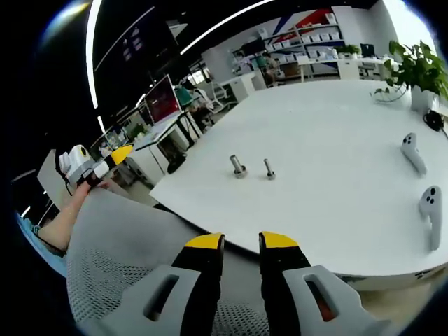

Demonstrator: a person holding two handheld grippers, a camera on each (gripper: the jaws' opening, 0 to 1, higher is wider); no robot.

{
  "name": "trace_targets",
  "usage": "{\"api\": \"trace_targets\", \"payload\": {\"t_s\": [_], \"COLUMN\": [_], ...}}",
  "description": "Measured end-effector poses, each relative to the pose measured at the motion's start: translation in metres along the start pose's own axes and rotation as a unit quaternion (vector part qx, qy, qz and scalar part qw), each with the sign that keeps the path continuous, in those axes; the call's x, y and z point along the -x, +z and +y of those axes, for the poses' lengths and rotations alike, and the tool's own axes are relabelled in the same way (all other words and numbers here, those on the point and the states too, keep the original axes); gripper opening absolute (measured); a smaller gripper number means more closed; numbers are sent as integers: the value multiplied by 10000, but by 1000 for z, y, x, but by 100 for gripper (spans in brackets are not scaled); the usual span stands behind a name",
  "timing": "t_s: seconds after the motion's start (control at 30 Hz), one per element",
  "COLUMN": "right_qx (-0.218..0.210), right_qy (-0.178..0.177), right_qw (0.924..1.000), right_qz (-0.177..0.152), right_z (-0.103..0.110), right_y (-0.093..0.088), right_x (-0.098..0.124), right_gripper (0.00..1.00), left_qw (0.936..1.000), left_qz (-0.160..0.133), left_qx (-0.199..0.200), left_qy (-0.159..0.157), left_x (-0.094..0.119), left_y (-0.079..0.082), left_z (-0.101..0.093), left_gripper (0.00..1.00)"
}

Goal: Place the washer onto the threaded stud by aligning its center hole with the stud, sliding it down to the base, and recovering from edge contact or off-axis alignment until the washer reaches the visible bottom stop.

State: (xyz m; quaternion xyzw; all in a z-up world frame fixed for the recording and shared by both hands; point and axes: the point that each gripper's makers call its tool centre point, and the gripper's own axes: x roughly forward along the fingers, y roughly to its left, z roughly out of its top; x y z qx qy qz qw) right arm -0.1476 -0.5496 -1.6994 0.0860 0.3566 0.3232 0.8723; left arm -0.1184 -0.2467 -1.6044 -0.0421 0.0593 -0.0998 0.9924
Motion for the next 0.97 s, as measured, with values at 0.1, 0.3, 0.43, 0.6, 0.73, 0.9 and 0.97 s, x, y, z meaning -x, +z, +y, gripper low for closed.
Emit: {"api": "trace_targets", "payload": {"t_s": [0.1,0.3,0.43,0.6,0.73,0.9,0.97], "right_qx": [38,156,92,100,151,121,144], "right_qy": [-23,-23,20,80,89,69,45], "right_qw": [10000,9998,9999,9999,9998,9997,9997], "right_qz": [-86,-135,-144,-75,-77,-191,-173], "right_z": [-1,0,1,3,4,4,4], "right_y": [3,5,4,0,2,4,5], "right_x": [0,-1,1,0,0,0,0], "right_gripper": [22,22,21,22,22,22,22], "left_qw": [9988,9972,9961,9945,9946,9940,9941], "left_qz": [460,720,843,1028,1013,1058,1047], "left_qx": [141,178,254,196,239,269,282], "left_qy": [92,-3,-48,9,-13,-36,-32], "left_x": [2,6,6,7,8,8,9], "left_y": [-21,-29,-33,-39,-39,-40,-40], "left_z": [8,-4,-4,-3,-2,-1,0], "left_gripper": [42,29,29,23,23,22,22]}}
